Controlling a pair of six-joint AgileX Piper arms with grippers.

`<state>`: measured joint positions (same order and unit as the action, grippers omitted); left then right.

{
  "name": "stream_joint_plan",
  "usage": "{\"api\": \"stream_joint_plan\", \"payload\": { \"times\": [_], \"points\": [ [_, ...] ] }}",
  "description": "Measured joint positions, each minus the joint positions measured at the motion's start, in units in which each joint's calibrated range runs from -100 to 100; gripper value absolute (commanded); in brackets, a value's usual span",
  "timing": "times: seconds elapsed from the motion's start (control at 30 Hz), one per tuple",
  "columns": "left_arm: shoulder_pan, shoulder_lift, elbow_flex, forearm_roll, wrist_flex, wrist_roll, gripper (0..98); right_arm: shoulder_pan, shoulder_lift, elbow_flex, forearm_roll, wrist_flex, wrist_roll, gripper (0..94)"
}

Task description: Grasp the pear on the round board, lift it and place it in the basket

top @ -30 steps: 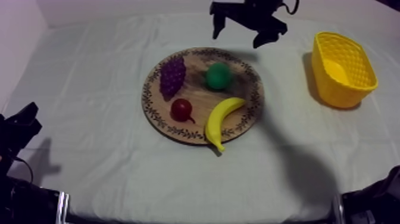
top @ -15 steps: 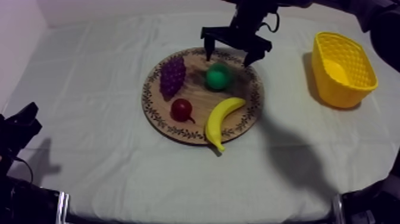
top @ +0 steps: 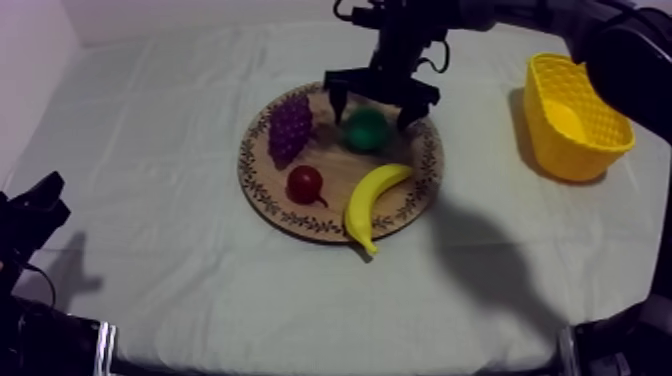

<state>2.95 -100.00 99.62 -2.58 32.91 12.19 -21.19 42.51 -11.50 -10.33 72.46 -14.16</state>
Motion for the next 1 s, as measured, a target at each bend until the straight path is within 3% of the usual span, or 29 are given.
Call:
{"api": "stream_joint_plan", "payload": {
  "times": [0.23,0.67,1.0],
  "points": [
    [0.00,0.00,0.00,0.00,0.00,0.00,0.1,-0.08,1.99,-1.33,-0.19,0.07,0.23,75.9],
    [0.00,0.00,0.00,0.00,0.00,0.00,0.1,-0.71,4.03,-3.22,0.31,0.73,0.06,43.4],
    [0.00,0.00,0.00,0.00,0.00,0.00,0.1,0.04,1.58,-1.80,1.45,2.48,0.47,40.8]
  ]
}}
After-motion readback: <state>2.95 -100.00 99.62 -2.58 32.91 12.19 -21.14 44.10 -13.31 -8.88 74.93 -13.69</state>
